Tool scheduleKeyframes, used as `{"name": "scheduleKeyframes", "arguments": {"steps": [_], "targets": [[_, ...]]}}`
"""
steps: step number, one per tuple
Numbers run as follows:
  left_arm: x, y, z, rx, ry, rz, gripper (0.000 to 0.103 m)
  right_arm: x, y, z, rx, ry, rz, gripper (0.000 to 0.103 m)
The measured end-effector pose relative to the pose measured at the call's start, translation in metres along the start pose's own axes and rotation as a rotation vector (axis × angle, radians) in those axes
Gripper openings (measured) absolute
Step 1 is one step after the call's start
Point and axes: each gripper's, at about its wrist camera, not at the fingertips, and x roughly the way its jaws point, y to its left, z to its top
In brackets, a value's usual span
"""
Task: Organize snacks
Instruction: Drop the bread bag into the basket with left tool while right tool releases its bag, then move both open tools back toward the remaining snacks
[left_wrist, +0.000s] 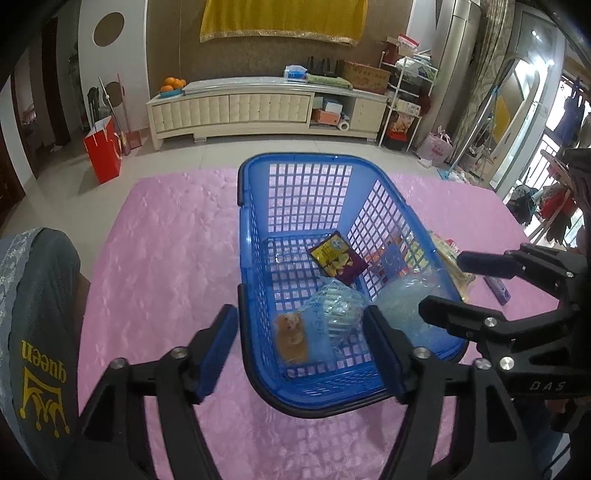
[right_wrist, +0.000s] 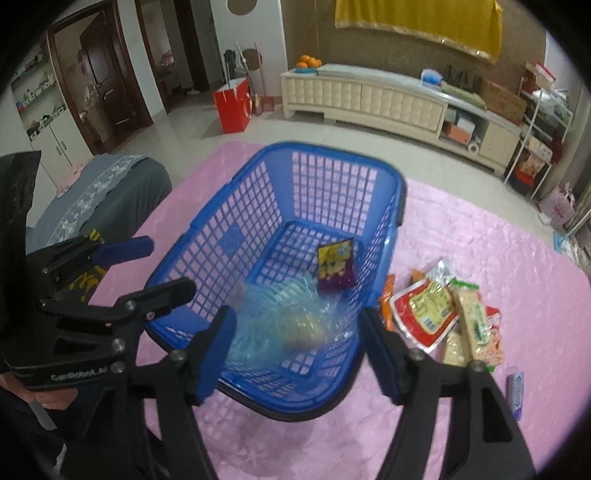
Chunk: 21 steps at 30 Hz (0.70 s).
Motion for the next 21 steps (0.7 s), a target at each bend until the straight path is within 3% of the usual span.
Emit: {"name": "scheduleKeyframes", "arguments": {"steps": [9, 21], "targets": [[-0.021, -0.010, 0.002, 0.010, -0.028, 0.006, 0.070, -0.026, -0.016, -0.004, 0.027, -0.038, -0.016, 0.084], [-0.048, -0.076, 0.001, 0.073, -0.068, 0.001, 0.070, -0.080, -0.056, -0.030, 0.061, -0.099, -0.051, 0.084]]}}
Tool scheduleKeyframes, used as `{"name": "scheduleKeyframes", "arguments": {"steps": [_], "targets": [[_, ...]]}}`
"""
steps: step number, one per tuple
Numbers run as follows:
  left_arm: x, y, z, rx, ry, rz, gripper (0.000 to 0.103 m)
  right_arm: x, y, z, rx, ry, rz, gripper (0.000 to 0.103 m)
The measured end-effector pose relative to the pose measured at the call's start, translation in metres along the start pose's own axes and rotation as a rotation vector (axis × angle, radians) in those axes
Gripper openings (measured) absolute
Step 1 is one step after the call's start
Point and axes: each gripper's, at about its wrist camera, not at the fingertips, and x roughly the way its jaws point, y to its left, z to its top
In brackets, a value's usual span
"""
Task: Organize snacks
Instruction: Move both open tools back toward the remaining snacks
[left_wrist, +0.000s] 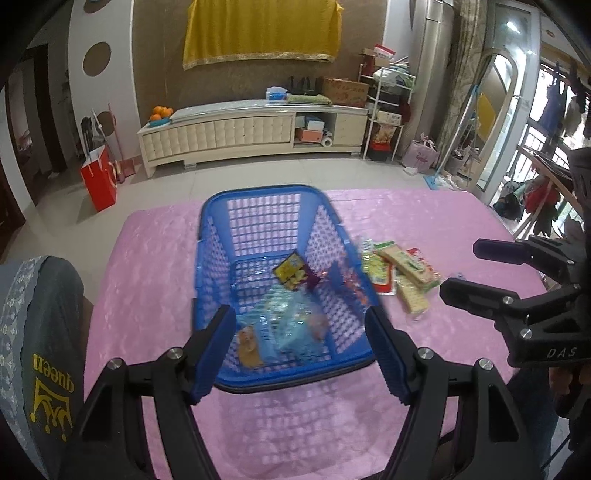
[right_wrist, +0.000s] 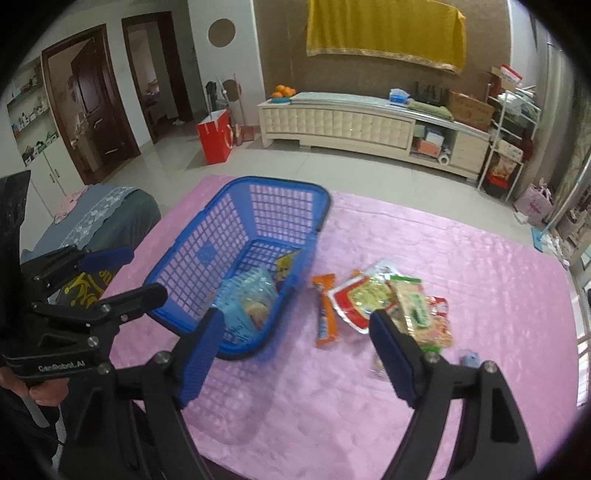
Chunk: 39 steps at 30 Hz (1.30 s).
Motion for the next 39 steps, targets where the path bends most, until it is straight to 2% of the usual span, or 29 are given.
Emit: {"name": "scheduleKeyframes", "arguments": {"steps": [9, 21, 39], "targets": [[0.002, -0.065, 0.006, 0.067, -0.001, -0.032, 0.070, -0.026, -0.043, -0.017, 0.052, -0.027, -0.038, 0.084], [0.032, -0.127, 0.012, 0.078, 0.025, -0.091, 0.070, -0.030, -0.112, -0.049, 0.108, 0.014, -0.076, 0.084], [0.112, -0.178, -0.003, 0.097, 0.174, -0.101, 0.070, 0.016, -0.183, -0.082, 0.188, 0.100, -0.085, 0.084]]}}
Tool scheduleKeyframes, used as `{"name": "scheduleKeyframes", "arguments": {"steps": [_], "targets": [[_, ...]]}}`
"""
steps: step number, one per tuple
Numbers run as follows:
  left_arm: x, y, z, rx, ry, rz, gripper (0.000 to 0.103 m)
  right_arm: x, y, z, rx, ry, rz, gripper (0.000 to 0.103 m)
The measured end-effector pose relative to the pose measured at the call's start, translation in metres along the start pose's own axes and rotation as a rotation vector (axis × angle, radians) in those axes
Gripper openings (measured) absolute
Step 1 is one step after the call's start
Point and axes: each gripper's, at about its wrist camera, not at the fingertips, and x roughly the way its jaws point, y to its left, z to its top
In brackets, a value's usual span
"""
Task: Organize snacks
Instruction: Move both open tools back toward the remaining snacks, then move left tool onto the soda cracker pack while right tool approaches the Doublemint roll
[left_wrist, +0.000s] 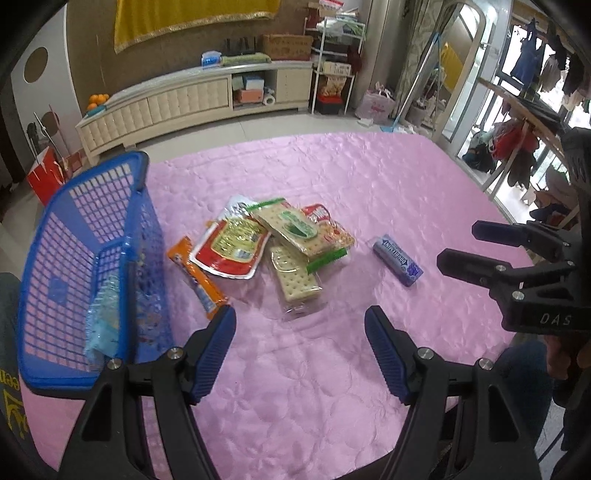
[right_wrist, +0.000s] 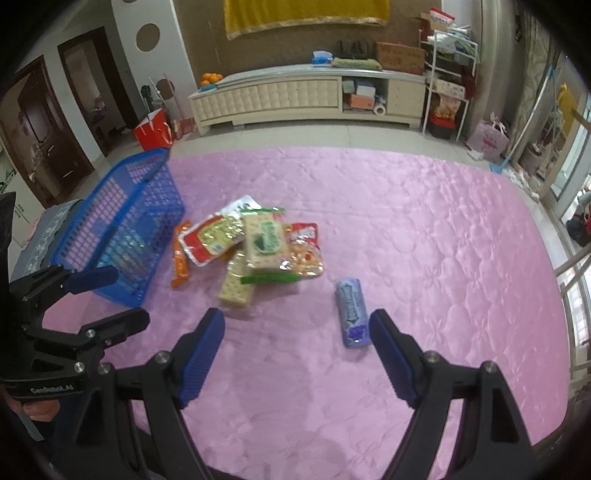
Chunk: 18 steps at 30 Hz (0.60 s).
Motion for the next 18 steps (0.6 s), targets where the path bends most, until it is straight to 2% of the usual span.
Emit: {"name": "scheduleKeyframes", "arguments": {"steps": [9, 18], "targets": [[0.048, -0.005, 0.004, 0.002, 0.086, -0.002, 0.070, 0.035, -0.022, -0.006, 0.016, 0.035, -0.026, 0.084], [0.094, -0.007, 0.010, 0.046, 0.135, 0.013, 0.070, 0.066, -0.033, -0.008, 0.021, 0.057, -0.053, 0.084]]}}
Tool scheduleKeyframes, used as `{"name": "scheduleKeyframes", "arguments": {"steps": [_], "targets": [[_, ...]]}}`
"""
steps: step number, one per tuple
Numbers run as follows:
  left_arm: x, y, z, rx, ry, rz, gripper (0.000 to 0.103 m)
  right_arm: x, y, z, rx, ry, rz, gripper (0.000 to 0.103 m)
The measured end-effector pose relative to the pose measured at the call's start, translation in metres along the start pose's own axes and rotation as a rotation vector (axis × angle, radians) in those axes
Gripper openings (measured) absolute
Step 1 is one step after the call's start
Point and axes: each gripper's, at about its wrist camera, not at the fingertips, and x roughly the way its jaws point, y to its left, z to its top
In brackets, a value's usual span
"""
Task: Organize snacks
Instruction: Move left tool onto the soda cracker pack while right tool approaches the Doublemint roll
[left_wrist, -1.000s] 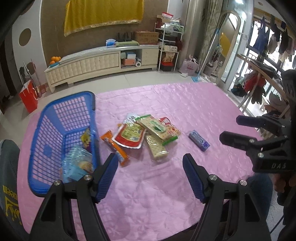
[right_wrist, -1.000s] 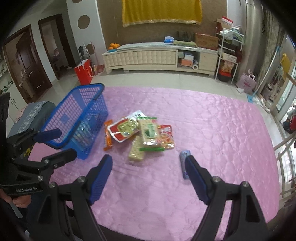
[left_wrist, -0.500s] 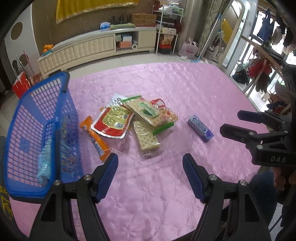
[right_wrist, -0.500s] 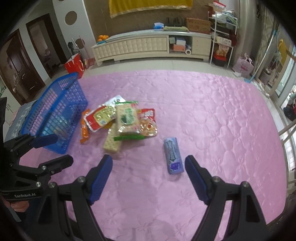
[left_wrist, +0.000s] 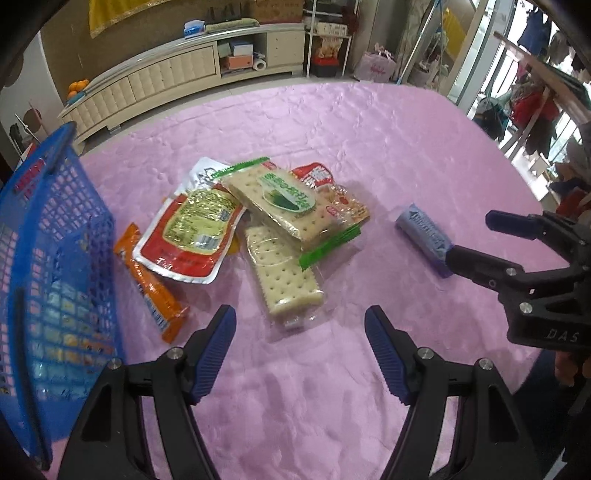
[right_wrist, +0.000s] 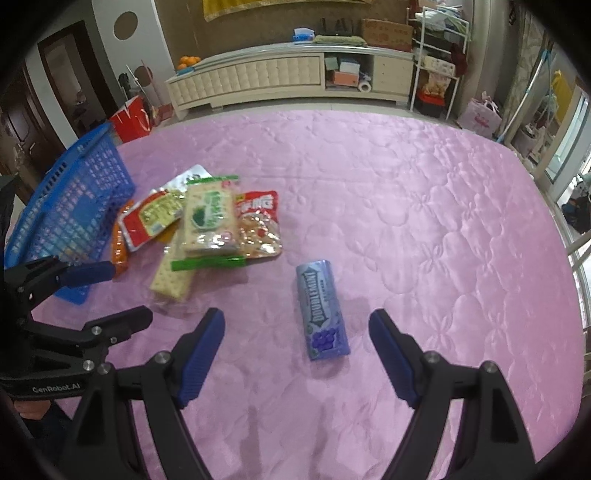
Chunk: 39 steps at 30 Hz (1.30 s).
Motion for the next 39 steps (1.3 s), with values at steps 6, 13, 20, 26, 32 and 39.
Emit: {"name": "scheduleKeyframes", "arguments": {"steps": [6, 13, 20, 26, 32, 39], "targets": [[0.020, 0.005, 0.008, -0.004, 0.024, 0.007, 0.070, 0.013, -0.002, 0.003, -0.013, -0.012, -0.022, 0.084], [0.047, 0.007, 0.017, 0.018, 0.053, 0.021, 0.070, 0.031, -0.002, 0.001, -0.047, -0.007, -0.055, 0.084], [0.063, 0.006, 0.024, 0.037, 0.069, 0.044, 0.070, 0.040, -0.009, 0.000, -0.033, 0.007, -0.076, 0.084], [0.064, 0.005, 0.028, 0.048, 0.064, 0.045, 0.059, 0.045, -0.011, -0.002, -0.020, 0.014, -0.063, 0.064], [0.061, 0.001, 0.027, 0.070, 0.077, 0.035, 0.048, 0.050, -0.009, -0.003, -0.035, 0.032, -0.069, 0.056], [0.048, -0.007, 0.011, 0.078, 0.075, 0.029, 0.046, 0.047, -0.001, -0.008, -0.048, 0.007, -0.051, 0.036]]}}
